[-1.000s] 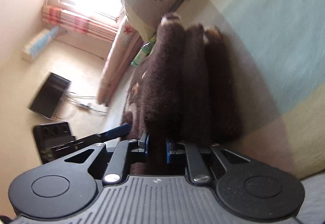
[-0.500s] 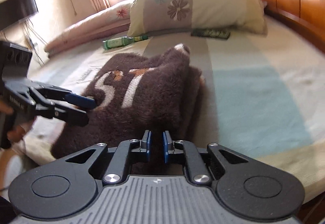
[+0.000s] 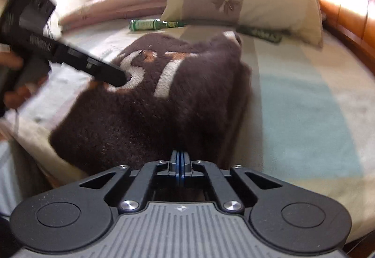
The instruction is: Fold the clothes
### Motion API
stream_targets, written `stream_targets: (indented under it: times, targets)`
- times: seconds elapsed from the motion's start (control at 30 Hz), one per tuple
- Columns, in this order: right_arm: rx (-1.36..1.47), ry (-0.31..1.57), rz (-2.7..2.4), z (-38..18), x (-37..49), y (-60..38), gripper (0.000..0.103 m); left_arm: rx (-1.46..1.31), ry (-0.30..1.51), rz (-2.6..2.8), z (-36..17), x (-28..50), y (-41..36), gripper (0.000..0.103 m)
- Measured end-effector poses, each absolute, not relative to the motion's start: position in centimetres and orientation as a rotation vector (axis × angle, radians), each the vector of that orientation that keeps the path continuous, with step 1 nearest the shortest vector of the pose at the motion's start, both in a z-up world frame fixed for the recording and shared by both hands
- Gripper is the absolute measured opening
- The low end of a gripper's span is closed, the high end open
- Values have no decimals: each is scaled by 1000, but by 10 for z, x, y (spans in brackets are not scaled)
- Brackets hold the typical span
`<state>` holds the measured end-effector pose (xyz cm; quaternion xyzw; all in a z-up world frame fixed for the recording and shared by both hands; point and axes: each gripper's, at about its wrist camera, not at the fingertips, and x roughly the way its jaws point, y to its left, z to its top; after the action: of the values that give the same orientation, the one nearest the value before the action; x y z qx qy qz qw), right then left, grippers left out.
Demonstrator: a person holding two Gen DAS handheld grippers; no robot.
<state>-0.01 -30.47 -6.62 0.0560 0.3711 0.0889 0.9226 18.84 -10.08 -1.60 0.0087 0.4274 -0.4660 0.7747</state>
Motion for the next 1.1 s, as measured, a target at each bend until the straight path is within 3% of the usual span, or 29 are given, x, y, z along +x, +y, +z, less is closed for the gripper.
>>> stream_targets:
  times: [0.27, 0.4, 0.57, 0.77, 0.83, 0.9, 1.1]
  targets:
    - [99, 611, 217, -5, 33, -303, 10, -19, 847, -1008, 23, 206, -100, 86]
    - [79, 641, 171, -19, 80, -296, 11, -102, 864, -1010, 23, 222, -100, 87]
    - [96, 692, 135, -61, 79, -305, 10, -42, 932, -959, -19, 234, -105, 86]
    - [200, 704, 106, -52, 76, -313, 9, 12, 966, -932, -21, 242, -115, 86]
    - [193, 684, 93, -38, 71, -305, 19, -12, 978, -942, -15, 246, -120, 85]
    - [179, 662, 100, -33, 65, -299, 41, -58, 982, -973, -7, 251, -127, 85]
    - [185, 678, 79, -56, 64, -296, 43, -198, 1005, -1062, 11, 270, -158, 86]
